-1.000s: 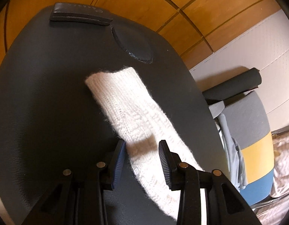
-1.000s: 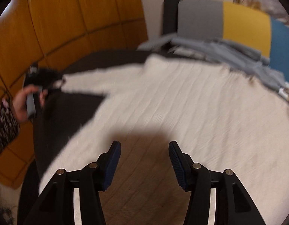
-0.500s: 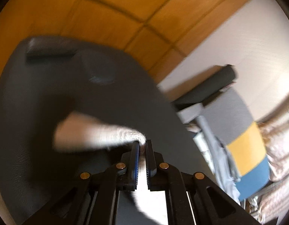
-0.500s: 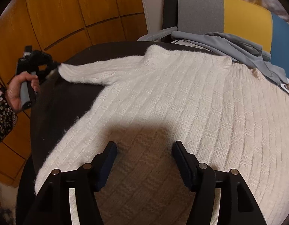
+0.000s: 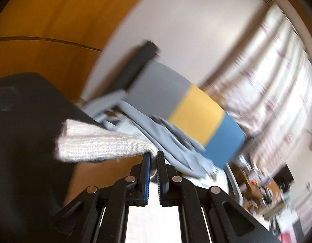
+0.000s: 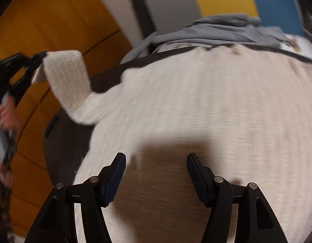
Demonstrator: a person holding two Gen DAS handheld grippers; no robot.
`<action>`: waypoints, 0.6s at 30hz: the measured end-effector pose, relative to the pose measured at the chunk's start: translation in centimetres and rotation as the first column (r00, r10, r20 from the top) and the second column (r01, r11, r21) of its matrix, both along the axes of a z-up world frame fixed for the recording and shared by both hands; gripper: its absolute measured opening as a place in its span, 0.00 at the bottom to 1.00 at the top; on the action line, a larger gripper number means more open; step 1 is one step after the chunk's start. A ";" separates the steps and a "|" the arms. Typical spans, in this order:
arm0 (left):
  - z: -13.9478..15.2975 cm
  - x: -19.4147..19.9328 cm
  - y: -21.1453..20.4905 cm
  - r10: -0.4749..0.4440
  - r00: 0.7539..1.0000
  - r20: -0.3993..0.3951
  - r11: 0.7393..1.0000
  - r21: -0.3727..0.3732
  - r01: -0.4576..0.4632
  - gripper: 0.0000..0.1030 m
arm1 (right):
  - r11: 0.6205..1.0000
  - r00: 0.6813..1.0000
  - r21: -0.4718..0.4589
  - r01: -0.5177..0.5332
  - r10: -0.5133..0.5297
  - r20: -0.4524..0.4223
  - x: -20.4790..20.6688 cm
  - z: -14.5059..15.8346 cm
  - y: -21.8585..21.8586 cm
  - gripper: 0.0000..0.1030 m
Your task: Fold clothes
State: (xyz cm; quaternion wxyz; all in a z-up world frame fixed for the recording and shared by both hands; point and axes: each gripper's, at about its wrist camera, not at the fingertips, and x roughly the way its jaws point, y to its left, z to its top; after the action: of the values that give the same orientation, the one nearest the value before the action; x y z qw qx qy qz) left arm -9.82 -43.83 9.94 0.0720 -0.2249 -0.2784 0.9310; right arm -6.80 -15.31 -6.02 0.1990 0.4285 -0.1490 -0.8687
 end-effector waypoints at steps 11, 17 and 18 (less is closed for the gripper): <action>-7.5 -1.6 13.7 -0.192 0.959 0.210 0.971 -0.103 0.217 0.05 | 0.980 0.983 -0.078 0.182 -0.179 0.036 0.9 0.1 7.7 0.62; -9.6 -1.7 19.7 -0.288 0.906 0.312 0.895 -0.248 0.370 0.13 | 0.972 0.974 -0.072 0.226 -0.223 0.037 1.0 0.2 8.9 0.62; -9.8 -1.5 20.0 -0.310 0.895 0.322 0.883 -0.251 0.396 0.15 | 0.971 0.973 -0.072 0.228 -0.226 0.038 1.0 0.2 9.1 0.62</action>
State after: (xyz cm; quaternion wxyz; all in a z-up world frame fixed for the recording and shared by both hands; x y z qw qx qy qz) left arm -11.35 -23.85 0.12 0.1667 -0.4067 -0.0900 0.8937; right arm -5.80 -6.23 -5.80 0.1122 0.4136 -0.2329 -0.8730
